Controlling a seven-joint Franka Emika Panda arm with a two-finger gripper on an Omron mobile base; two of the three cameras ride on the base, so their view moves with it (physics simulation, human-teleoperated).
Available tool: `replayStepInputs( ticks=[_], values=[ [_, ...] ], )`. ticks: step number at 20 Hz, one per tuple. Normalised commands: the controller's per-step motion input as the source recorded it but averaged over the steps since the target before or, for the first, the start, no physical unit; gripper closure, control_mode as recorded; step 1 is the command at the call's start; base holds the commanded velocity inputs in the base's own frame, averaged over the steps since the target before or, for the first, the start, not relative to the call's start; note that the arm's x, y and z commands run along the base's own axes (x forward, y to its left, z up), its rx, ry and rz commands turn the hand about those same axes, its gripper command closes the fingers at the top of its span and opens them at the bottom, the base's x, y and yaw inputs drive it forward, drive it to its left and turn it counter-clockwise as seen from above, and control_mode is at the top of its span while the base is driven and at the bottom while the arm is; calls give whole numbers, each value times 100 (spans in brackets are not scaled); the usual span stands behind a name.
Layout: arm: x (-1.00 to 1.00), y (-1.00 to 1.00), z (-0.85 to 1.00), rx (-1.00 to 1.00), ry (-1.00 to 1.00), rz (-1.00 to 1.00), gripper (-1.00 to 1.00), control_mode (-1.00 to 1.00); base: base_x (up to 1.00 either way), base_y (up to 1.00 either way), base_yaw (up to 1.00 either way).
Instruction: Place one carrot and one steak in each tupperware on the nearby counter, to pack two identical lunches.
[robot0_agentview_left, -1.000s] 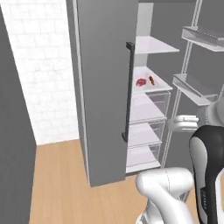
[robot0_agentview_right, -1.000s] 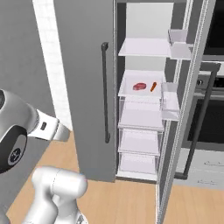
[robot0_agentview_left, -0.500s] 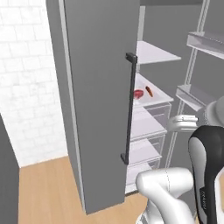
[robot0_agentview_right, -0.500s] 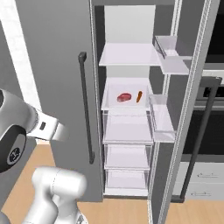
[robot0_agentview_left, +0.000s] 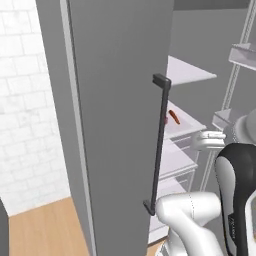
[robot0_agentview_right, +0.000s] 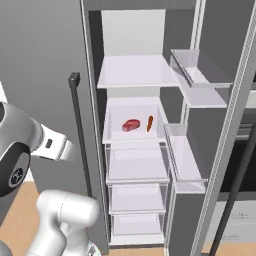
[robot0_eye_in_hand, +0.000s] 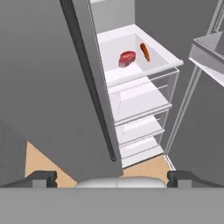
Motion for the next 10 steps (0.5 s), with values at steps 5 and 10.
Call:
replayStepInputs(
  ticks=[5,10],
  values=[
    [0,0,0,0,0,0,-100,100,29,-21,-13],
    [0,0,0,0,0,0,-100,100,52,-37,-10]
  ],
)
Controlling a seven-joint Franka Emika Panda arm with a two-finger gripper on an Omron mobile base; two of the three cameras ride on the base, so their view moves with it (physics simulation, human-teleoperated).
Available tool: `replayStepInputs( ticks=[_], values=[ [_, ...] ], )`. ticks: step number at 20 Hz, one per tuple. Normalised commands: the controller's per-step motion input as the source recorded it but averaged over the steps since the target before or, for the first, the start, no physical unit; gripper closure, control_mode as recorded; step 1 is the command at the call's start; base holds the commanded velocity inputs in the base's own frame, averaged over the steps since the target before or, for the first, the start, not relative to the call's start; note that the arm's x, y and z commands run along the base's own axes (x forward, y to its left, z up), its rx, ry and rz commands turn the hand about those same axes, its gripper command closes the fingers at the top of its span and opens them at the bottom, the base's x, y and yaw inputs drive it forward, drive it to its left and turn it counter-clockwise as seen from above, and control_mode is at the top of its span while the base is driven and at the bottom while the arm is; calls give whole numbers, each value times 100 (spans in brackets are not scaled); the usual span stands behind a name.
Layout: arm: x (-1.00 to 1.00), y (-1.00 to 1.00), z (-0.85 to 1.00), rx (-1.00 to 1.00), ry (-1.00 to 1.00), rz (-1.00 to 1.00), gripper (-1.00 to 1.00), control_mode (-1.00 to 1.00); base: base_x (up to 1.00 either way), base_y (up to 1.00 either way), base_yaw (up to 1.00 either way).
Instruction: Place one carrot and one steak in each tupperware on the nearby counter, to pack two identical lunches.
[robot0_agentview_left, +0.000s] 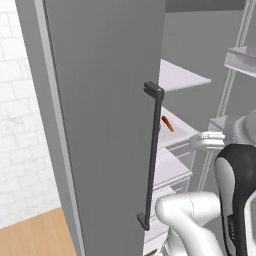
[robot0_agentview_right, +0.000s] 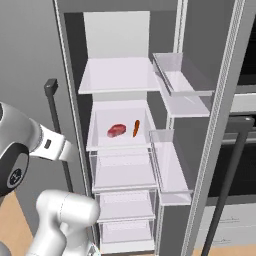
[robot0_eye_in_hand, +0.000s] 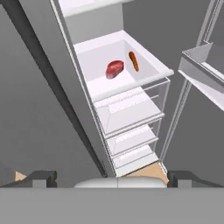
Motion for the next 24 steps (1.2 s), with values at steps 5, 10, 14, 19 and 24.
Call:
replayStepInputs(
  ticks=[5,10,14,19,24],
  values=[
    [0,0,0,0,0,0,-100,100,67,-16,-15],
    [26,-1,0,0,7,-2,-100,-100,34,-10,-6],
    [40,-47,0,5,5,1,-100,-100,0,0,0],
    [26,-36,-11,-2,5,6,-100,-100,0,0,0],
    [51,-1,-35,-7,0,5,-100,-100,0,0,0]
  ],
)
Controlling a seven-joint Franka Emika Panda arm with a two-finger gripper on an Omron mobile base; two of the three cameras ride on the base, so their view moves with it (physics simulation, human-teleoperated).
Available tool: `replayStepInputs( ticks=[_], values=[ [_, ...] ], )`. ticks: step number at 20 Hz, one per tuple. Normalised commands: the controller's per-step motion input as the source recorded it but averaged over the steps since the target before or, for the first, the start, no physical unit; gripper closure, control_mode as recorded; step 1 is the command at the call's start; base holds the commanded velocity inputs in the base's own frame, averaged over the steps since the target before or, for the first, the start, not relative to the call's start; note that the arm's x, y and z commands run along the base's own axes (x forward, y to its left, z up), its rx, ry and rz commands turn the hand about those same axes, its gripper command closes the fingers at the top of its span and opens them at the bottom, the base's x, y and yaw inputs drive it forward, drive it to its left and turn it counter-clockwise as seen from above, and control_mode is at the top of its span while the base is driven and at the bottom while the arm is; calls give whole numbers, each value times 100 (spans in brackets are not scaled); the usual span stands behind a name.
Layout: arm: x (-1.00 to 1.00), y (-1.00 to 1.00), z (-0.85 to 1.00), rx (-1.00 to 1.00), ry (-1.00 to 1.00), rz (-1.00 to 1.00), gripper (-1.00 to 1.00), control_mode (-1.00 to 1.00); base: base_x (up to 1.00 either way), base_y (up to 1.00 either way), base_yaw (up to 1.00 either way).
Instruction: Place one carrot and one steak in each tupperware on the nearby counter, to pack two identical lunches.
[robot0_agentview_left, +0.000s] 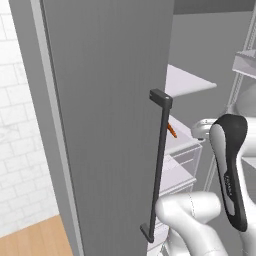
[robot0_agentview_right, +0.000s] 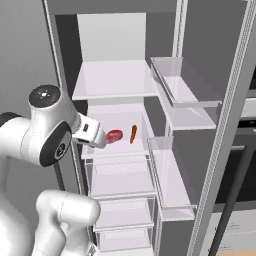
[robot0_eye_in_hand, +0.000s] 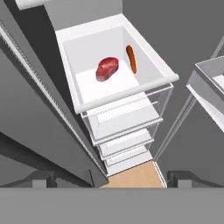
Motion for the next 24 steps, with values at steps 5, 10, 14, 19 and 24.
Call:
replayStepInputs(
  ticks=[5,10,14,19,24],
  values=[
    [50,-19,-13,0,0,2,-100,-100,0,0,0],
    [57,-15,-12,0,0,0,-100,-100,0,0,0],
    [56,-22,-19,0,0,3,-100,-100,0,0,0],
    [51,-16,-24,0,-1,9,-100,-100,0,0,0],
    [56,-11,-31,-1,0,4,-100,-100,0,0,0]
  ],
)
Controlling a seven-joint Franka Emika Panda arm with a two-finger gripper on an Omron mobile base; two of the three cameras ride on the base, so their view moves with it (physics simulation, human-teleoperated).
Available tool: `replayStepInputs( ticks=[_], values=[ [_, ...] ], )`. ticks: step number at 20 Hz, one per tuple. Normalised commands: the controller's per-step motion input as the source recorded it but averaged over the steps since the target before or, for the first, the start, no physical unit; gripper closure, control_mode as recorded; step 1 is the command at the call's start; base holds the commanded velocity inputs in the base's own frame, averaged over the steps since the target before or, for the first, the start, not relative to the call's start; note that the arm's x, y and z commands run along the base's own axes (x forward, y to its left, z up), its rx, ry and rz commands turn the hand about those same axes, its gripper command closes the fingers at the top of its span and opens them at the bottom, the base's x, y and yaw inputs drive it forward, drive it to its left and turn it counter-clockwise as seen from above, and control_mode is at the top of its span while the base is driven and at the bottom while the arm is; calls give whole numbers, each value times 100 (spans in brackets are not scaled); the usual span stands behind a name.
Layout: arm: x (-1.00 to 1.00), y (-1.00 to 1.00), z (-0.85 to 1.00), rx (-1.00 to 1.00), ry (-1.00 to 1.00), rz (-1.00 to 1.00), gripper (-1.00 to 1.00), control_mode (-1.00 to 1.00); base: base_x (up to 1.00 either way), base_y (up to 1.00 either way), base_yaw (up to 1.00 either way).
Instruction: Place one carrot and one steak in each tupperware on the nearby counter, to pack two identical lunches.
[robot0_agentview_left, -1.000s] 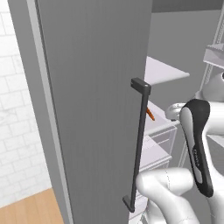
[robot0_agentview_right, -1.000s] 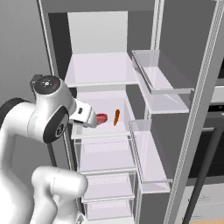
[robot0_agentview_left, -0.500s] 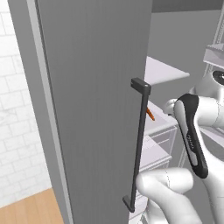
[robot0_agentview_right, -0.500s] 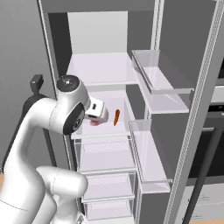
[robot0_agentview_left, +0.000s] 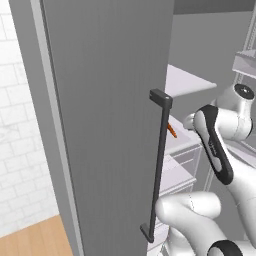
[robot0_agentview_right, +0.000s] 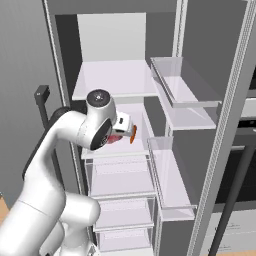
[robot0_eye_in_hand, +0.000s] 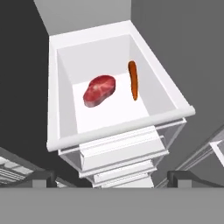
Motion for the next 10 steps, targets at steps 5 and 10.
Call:
replayStepInputs(
  ticks=[5,10],
  values=[
    [74,0,-51,-7,11,0,-100,-100,0,0,0],
    [67,-4,-26,-1,9,0,-100,-100,0,0,0]
  ],
)
